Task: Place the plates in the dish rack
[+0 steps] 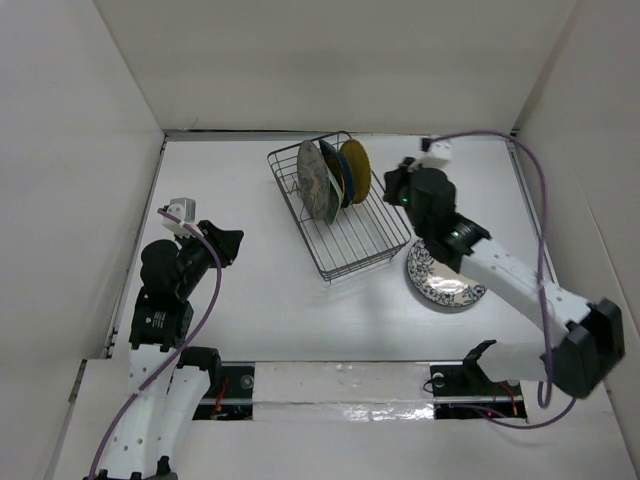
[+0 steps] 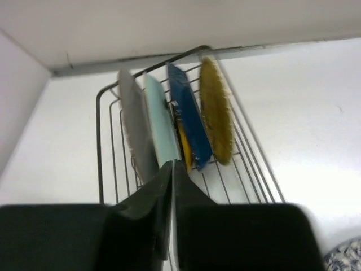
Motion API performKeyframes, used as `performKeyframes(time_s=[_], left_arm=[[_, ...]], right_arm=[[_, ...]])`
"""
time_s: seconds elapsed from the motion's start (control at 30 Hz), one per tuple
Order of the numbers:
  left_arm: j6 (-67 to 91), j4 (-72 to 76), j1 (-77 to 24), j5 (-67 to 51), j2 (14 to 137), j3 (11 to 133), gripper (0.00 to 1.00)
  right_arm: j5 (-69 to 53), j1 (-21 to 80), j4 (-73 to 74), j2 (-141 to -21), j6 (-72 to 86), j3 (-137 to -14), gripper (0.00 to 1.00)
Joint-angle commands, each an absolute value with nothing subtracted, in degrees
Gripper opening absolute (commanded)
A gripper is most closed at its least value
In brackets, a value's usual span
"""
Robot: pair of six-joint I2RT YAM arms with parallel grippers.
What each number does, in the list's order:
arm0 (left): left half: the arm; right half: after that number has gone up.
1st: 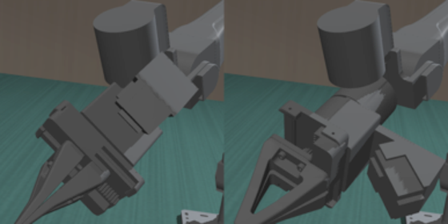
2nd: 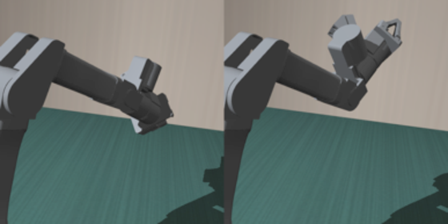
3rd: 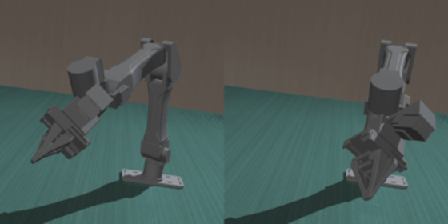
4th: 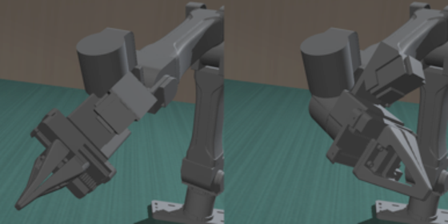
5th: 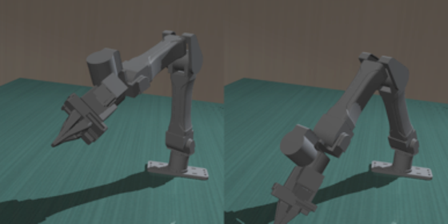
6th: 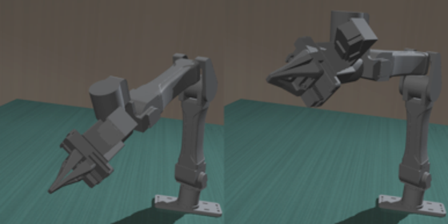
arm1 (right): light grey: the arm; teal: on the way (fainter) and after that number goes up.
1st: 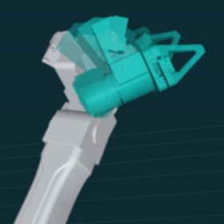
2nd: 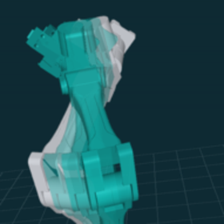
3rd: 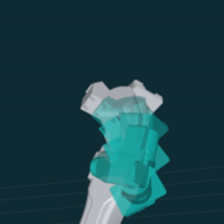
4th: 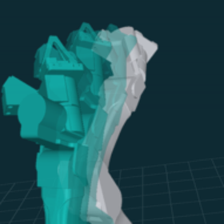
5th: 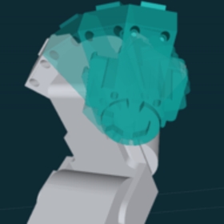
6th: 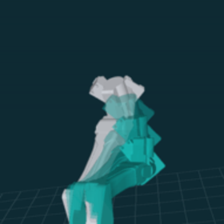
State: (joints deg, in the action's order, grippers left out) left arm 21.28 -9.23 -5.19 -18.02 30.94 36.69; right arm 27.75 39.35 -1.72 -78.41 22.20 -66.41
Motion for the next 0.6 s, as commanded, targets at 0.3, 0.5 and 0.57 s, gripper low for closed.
performKeyframes(time_s=[0.3, 0.5, 0.57], left_arm=[[21.4, -5.5, -7.6, -19.5, 28.8, 39.5, 0.21], [21.4, -5.6, -11.2, -18.0, 28.5, 39.8, 0.22], [21.3, -5.5, -13.2, -17.8, 28.5, 40.1, 0.22]], right_arm=[[13.4, -1.3, 6.0, -41.2, 44.3, -20.9, 0.13], [3.6, -21.0, 11.4, -39.9, 43.1, -19.3, 0.77], [3.4, -23.6, 11.1, -43.6, 43.7, -18.9, 0.8]])
